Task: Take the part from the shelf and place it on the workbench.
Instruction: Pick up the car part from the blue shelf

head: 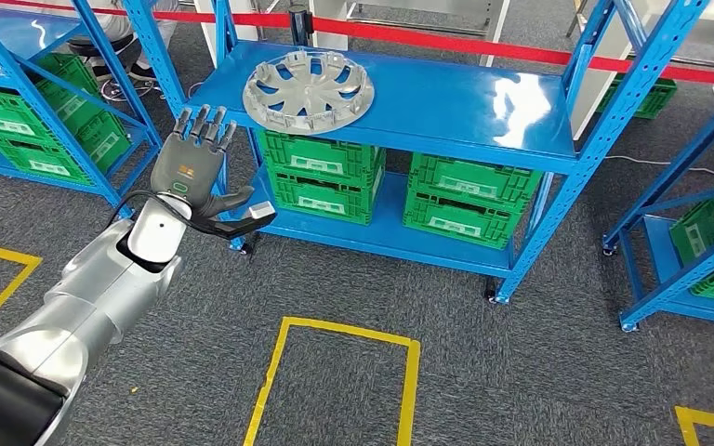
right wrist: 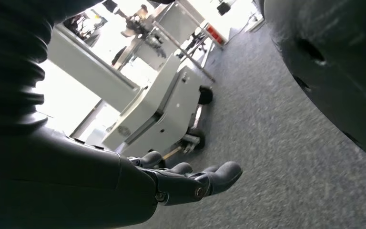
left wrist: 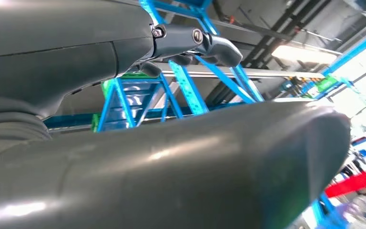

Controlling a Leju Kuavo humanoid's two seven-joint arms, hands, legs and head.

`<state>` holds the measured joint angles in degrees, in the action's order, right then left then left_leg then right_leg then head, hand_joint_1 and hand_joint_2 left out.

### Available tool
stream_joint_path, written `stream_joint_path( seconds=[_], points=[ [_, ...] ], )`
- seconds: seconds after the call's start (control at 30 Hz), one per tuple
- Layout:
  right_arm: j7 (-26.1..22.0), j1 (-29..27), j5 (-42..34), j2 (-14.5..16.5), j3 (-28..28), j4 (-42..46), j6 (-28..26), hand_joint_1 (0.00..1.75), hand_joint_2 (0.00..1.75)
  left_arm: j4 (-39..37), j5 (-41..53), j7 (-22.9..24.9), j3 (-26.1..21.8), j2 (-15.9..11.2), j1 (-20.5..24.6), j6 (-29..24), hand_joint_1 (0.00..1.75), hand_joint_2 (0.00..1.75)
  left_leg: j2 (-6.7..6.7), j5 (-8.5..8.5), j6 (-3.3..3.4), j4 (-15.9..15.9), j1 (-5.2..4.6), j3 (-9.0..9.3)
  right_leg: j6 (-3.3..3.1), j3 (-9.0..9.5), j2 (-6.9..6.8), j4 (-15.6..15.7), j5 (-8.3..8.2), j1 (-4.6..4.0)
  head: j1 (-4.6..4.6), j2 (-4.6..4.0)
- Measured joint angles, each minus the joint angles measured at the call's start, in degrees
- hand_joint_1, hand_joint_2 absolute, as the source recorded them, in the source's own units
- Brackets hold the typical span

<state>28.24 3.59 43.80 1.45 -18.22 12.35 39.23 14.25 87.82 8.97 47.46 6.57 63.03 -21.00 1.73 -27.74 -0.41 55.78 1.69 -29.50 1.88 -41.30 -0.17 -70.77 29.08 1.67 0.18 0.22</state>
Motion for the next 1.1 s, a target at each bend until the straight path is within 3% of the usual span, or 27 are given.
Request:
stream_joint_path(
  seconds=[0.07, 0.1, 0.13, 0.2, 0.27, 0.3, 0.33, 0.4, 0.43, 0.47, 0.5, 0.57, 0.63, 0.67, 0.77, 1.1],
  points=[
    [0.0, -0.1, 0.0, 0.1, 0.0, 0.0, 0.0, 0.0, 1.75, 0.0, 0.0, 0.0, 0.2, 0.0, -0.1, 0.0, 0.0, 0.0, -0.07, -1.1, -1.26, 1.4, 0.52, -0.28, 1.11, 2.86, -0.44, 6.9, -3.37, 0.67, 0.11, 0.0],
    [0.0, -0.1, 0.0, 0.2, 0.0, -0.1, 0.0, 0.0, 1.75, -0.1, -0.1, 0.0, 0.3, 0.0, -0.1, -0.1, 0.0, 0.0, -0.12, -1.67, -1.83, 2.0, 0.54, -0.52, 0.98, 3.84, -0.59, 9.0, -3.82, 0.83, 0.19, 0.0],
    [0.0, -0.2, 0.1, 0.3, 0.0, -0.1, -0.1, 0.0, 1.75, -0.1, -0.5, 0.0, 0.3, -0.1, -0.1, -0.2, 0.0, 0.0, -0.11, -2.16, -2.31, 2.5, 0.45, -0.78, 0.52, 4.24, -0.68, 9.8, -3.42, 0.79, 0.23, 0.0],
    [0.0, -0.3, 0.5, 0.4, -0.1, -0.2, -0.3, 0.0, 1.75, -0.1, -1.4, -0.1, 0.3, -0.1, -0.2, -0.8, 0.0, 0.0, -0.03, -2.72, -2.91, 2.6, 0.36, -0.73, -1.21, 4.2, -0.43, 9.3, -2.33, 0.55, 0.22, 0.0],
    [0.0, -0.2, 0.7, 0.3, -0.1, -0.2, -0.5, 0.0, 1.75, 0.0, -2.2, -0.2, 0.3, -0.1, -0.2, -1.5, 0.0, 0.0, -0.23, -3.39, -3.2, 3.4, 0.57, -0.66, -2.23, 4.63, -0.16, 9.1, -1.74, 0.4, 0.17, 0.0],
    [0.0, -0.2, 0.8, 0.3, -0.1, -0.2, -0.5, 0.0, 1.75, 0.1, -2.4, -0.2, 0.3, -0.1, -0.1, -1.7, 0.0, 0.0, -0.47, -4.26, -3.2, 5.3, 0.56, -1.53, -2.66, 5.01, -0.03, 9.1, -1.49, 0.35, 0.15, 0.0],
    [0.0, -0.2, 0.8, 0.3, -0.1, -0.2, -0.5, 0.0, 1.75, 0.1, -2.5, -0.2, 0.3, -0.2, -0.1, -1.8, 0.0, 0.0, -0.76, -5.52, -3.09, 8.6, 0.43, -3.25, -3.03, 5.39, 0.09, 9.2, -1.22, 0.25, 0.12, 0.0],
    [0.0, -0.1, 1.0, 0.3, -0.1, -0.2, -0.7, 0.0, 1.75, 0.1, -2.5, -0.2, 0.4, -0.4, -0.3, -1.9, 0.0, 0.0, -1.09, -8.01, -2.65, 16.9, -0.09, -8.56, -3.6, 6.08, 0.36, 9.2, -0.61, -0.15, 0.1, 0.0],
    [0.0, -0.2, 1.0, 0.3, -0.1, -0.2, -1.0, 0.0, 1.75, 0.0, -2.5, -0.2, 0.4, -0.5, -0.5, -1.9, 0.0, 0.0, -1.16, -8.14, -2.27, 19.7, -0.41, -10.88, -3.81, 6.47, 0.54, 9.2, -0.26, -0.42, 0.1, 0.0],
    [0.0, -0.3, 1.1, 0.3, -0.1, -0.2, -1.3, 0.0, 1.75, 0.0, -2.5, -0.2, 0.4, -0.6, -0.7, -1.9, 0.0, 0.0, -1.24, -7.01, -1.68, 20.4, -0.82, -12.27, -3.99, 6.91, 0.73, 9.2, 0.1, -0.71, 0.1, 0.0],
    [0.0, -0.4, 1.1, 0.3, -0.1, -0.2, -1.6, 0.0, 1.75, 0.0, -2.5, -0.2, 0.4, -0.7, -0.9, -1.9, 0.0, 0.0, -1.37, -4.72, -0.88, 18.8, -1.35, -12.54, -4.13, 7.42, 0.93, 9.2, 0.44, -0.99, 0.1, 0.0],
    [0.0, -0.5, 1.3, 0.4, 0.0, -0.3, -2.3, 0.0, 1.75, -0.1, -2.6, -0.2, 0.3, -1.0, -1.0, -2.1, 0.0, 0.0, -1.97, 1.06, 1.19, 11.2, -2.67, -10.65, -4.25, 8.41, 1.28, 9.4, 1.01, -1.38, 0.14, 0.0],
    [-0.1, -0.6, 1.4, 0.7, 0.0, -0.4, -3.2, 0.0, 1.75, -0.2, -3.1, -0.5, 0.3, -1.2, -1.1, -2.3, 0.0, 0.0, -2.44, 4.1, 2.51, 5.5, -3.54, -8.58, -4.11, 8.84, 1.55, 9.7, 1.25, -1.4, 0.17, 0.0],
    [-0.1, -0.6, 1.5, 0.7, 0.0, -0.5, -3.8, 0.0, 1.75, -0.2, -3.4, -0.7, 0.3, -1.2, -1.1, -2.3, 0.0, 0.0, -2.52, 4.12, 2.4, 4.5, -3.67, -8.07, -4.02, 8.86, 1.61, 9.8, 1.31, -1.34, 0.17, 0.0],
    [0.0, -0.7, 1.6, 0.5, -0.1, -0.5, -5.1, 0.0, 1.75, -0.3, -4.3, -1.2, 0.2, -1.1, -1.2, -2.4, 0.0, 0.0, -2.5, 3.77, 1.15, 3.7, -3.56, -7.66, -3.86, 8.93, 1.61, 10.2, 1.42, -1.3, 0.09, 0.0],
    [0.0, -0.6, 1.6, 0.3, -0.1, -0.5, -5.1, 0.0, 1.75, -0.3, -4.4, -0.9, 0.1, -0.7, -1.3, -1.7, 0.0, 0.0, -2.73, 3.41, 0.91, 3.6, -3.34, -7.51, -3.41, 9.61, 1.38, 10.9, 1.48, -1.59, 0.09, 0.0]
  ],
)
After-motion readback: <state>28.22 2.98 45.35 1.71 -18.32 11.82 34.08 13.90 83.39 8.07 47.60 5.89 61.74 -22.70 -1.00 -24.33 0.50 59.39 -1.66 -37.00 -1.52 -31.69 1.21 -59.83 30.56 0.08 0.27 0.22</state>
